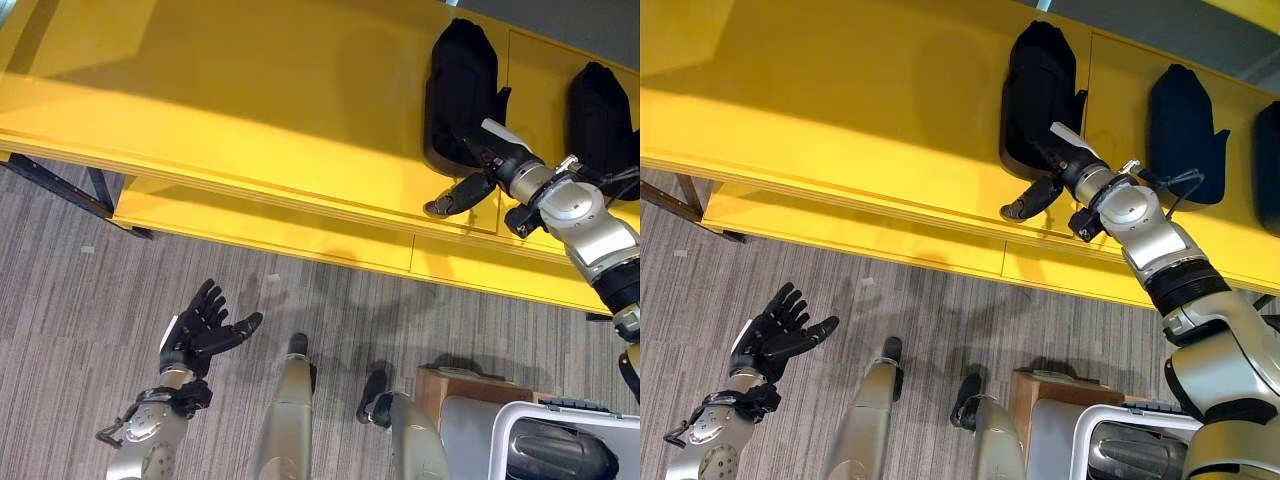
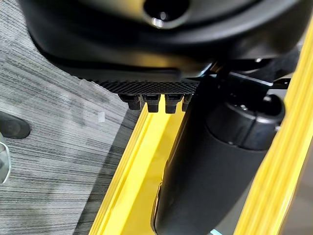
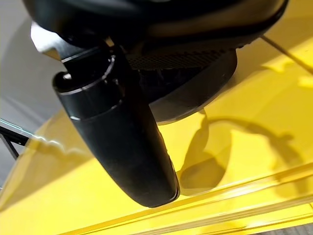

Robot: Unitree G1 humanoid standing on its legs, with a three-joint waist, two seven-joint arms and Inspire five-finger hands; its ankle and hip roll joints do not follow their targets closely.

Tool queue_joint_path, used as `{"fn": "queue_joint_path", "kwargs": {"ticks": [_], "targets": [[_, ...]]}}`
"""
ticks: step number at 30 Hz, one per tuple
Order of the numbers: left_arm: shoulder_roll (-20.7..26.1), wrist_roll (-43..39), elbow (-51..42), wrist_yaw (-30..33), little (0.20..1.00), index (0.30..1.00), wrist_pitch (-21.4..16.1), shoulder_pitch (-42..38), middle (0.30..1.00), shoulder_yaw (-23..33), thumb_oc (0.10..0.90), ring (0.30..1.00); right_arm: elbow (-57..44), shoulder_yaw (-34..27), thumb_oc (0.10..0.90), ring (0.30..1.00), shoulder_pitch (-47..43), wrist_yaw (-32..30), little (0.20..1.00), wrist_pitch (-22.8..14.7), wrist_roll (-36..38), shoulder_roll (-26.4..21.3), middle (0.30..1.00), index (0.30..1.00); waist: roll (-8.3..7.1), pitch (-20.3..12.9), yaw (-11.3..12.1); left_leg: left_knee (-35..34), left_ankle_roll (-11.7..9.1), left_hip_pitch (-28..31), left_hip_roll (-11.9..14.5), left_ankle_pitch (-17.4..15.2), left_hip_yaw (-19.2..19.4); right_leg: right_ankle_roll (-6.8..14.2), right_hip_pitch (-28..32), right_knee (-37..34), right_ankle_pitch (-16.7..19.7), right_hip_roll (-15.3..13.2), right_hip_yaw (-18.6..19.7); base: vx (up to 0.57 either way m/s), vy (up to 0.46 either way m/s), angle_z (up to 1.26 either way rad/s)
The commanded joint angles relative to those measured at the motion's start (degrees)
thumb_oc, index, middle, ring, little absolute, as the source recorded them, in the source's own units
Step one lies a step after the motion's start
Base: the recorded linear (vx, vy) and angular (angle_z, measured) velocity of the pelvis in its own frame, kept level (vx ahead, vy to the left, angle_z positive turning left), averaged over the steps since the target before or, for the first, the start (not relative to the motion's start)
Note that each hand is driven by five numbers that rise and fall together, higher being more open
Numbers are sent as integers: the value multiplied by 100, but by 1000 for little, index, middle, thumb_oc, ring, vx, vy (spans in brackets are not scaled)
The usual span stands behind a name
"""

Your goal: Move parts from the plastic box to the shelf.

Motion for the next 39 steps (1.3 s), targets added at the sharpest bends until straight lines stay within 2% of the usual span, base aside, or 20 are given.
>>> {"fn": "queue_joint_path", "kwargs": {"ticks": [1, 16, 22, 23, 24, 25, 27, 32, 36, 37, 39], "targets": [[99, -14, -438, -139, 1000, 1000, -360, 172, 1000, 232, 900, 1000, -127, -273, 900, 1000, -401, -245, 1000, -387, 421, -302, 1000, 1000, -117, -427, -9, 334, -43, -41, 184, -523, -322, 233, 236, 215, -106, -282, 162, 0, 0, 0], [157, -60, -395, -127, 1000, 1000, -330, 201, 1000, 346, 900, 1000, -780, -31, 900, 1000, -1077, -376, 1000, -467, 619, -859, 1000, 1000, -200, -515, -83, 340, -45, -36, 203, -541, -321, 256, 252, 191, -84, -280, 164, 0, 0, 0], [137, -59, -356, -127, 1000, 1000, -337, 172, 1000, 345, 900, 1000, -1034, -138, 900, 1000, -919, -365, 1000, -548, 798, -1067, 1000, 1000, -245, -552, -146, 309, -48, 7, 218, -537, -307, 267, 309, 126, -57, -272, 169, -10, 4, 0], [128, -55, -339, -127, 1000, 1000, -342, 154, 1000, 336, 900, 1000, -1206, -280, 900, 1000, -721, -352, 1000, -583, 871, -1137, 1000, 1000, -264, -586, -176, 205, -18, -20, 210, -346, -289, 239, 287, 27, 107, -277, 135, 0, 0, 0], [117, -50, -320, -119, 1000, 1000, -345, 162, 1000, 338, 900, 1000, -1300, -362, 900, 1000, -591, -343, 1000, -605, 899, -1160, 1000, 1000, -281, -603, -176, 249, -44, 60, 227, -517, -298, 280, 367, 48, -8, -261, 164, -52, 11, -3], [81, -37, -338, -116, 1000, 1000, -344, 164, 1000, 369, 900, 1000, -1657, -614, 900, 1000, -235, -259, 1000, -665, 1038, -1268, 1000, 1000, -294, -639, -229, 90, -19, 73, 232, -324, -267, 266, 389, -107, 164, -260, 124, 12, -5, -3], [63, -40, -342, -121, 1000, 1000, -346, 175, 1000, 381, 900, 1000, -1776, -785, 900, 1000, -6, -247, 1000, -704, 1101, -1281, 1000, 1000, -304, -666, -248, 49, -18, 111, 240, -310, -265, 273, 417, -151, 186, -251, 121, -29, 5, -1], [-30, -47, -348, -154, 1000, 1000, -355, 242, 1000, 460, 900, 1000, -2669, -1511, 900, 1000, 1283, 43, 1000, -832, 1278, -1384, 1000, 1000, -351, -797, -344, -378, -37, 474, 297, -176, -195, 323, 734, -610, 376, -203, 134, 28, -6, 0], [-107, -88, -310, -166, 1000, 1000, -369, 270, 1000, 449, 900, 1000, -2924, -1988, 900, 1000, 2015, 111, 1000, -926, 1551, -1143, 1000, 1000, -379, -871, -386, -768, -66, 827, 345, -40, -129, 369, 1035, -1030, 511, -185, 120, 68, -13, -6], [-183, -94, -294, -153, 1000, 1000, -381, 286, 1000, 446, 900, 1000, -3178, -2373, 900, 1000, 2655, 118, 1000, -974, 1719, -764, 1000, 1000, -374, -938, -422, -1171, -106, 1147, 388, 113, -58, 407, 1298, -1407, 657, -180, 86, 76, -5, -4], [-249, -105, -270, -148, 1000, 1000, -395, 258, 1000, 422, 900, 1000, -3291, -2594, 900, 1000, 3064, 156, 1000, -988, 1982, -377, 1000, 1000, -358, -997, -455, -1465, -127, 1350, 381, 226, -32, 441, 1472, -1655, 768, -181, 34, 78, 3, -5]]}}
